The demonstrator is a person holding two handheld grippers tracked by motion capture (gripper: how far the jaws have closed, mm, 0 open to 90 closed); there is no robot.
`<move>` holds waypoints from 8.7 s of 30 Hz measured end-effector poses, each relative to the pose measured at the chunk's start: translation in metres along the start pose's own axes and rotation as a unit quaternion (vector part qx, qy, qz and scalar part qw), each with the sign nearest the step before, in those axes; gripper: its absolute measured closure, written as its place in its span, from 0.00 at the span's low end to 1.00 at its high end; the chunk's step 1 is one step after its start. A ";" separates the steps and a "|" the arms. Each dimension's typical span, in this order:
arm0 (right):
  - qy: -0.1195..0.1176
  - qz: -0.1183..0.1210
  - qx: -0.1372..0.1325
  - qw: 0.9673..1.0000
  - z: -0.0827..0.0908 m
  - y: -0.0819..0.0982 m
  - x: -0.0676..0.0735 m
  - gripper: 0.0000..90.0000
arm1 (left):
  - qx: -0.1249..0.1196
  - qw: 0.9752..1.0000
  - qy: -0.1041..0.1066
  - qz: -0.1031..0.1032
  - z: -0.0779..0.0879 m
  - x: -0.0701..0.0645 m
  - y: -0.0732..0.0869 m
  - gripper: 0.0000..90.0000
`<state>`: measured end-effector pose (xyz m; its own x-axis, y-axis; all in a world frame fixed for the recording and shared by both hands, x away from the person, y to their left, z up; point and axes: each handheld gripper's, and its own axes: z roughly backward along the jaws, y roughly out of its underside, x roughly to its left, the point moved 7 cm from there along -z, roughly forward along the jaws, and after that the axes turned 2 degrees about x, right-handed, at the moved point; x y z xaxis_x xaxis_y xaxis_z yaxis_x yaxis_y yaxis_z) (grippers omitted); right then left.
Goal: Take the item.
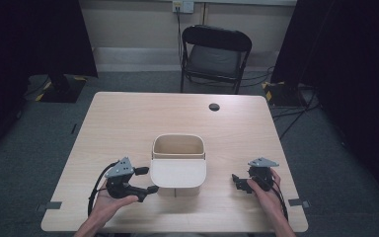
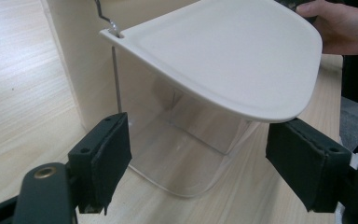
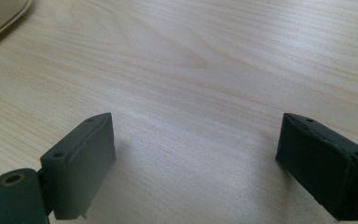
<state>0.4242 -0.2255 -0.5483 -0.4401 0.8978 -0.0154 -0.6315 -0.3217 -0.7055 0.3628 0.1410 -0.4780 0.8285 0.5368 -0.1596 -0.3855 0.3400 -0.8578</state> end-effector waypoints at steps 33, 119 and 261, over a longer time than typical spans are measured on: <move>0.000 0.000 0.000 1.000 0.000 0.000 0.000 0.12 | -0.043 0.999 0.009 0.002 0.006 -0.006 -0.019 0.27; -0.002 -0.001 0.001 1.000 -0.001 0.000 0.000 0.11 | -0.066 0.998 0.004 0.000 0.008 0.002 -0.047 0.21; -0.002 0.000 0.001 1.000 -0.001 -0.001 0.000 0.11 | -0.068 0.996 0.049 0.033 0.003 0.026 -0.088 0.67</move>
<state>0.4252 -0.2253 -0.5486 -0.4426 0.8966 -0.0130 -0.6327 -0.3225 -0.7040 0.4168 0.1268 -0.4055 0.8418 0.4734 -0.2593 -0.3873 0.1953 -0.9010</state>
